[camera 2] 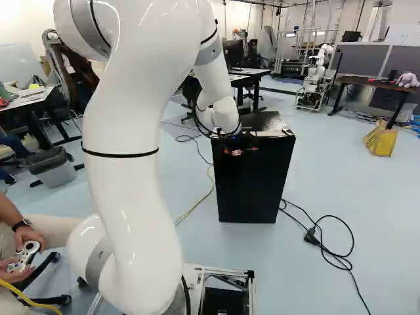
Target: Grab a drink from the fridge
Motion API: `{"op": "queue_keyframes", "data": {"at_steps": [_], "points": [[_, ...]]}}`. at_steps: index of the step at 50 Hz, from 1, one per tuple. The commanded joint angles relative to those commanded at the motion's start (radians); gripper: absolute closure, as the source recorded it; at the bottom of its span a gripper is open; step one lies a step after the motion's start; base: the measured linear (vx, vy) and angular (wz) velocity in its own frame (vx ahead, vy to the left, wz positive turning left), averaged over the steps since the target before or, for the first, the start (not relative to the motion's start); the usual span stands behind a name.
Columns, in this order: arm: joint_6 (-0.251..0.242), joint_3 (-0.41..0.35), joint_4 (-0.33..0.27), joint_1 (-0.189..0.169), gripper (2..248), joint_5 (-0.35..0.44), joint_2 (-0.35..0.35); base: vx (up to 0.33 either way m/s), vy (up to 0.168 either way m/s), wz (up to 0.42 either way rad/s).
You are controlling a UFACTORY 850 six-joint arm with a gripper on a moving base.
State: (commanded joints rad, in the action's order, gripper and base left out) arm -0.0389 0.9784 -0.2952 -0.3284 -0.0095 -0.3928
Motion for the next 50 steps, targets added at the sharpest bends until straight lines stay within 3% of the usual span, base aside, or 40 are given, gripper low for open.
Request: {"op": "queue_keyframes", "data": {"at_steps": [28,50], "points": [[0.000,-0.009,0.000,-0.001,3,0.027,0.007,0.000,0.000,0.000],[0.000,-0.110,0.000,-0.006,3,0.027,0.086,0.000,0.000,0.000]]}}
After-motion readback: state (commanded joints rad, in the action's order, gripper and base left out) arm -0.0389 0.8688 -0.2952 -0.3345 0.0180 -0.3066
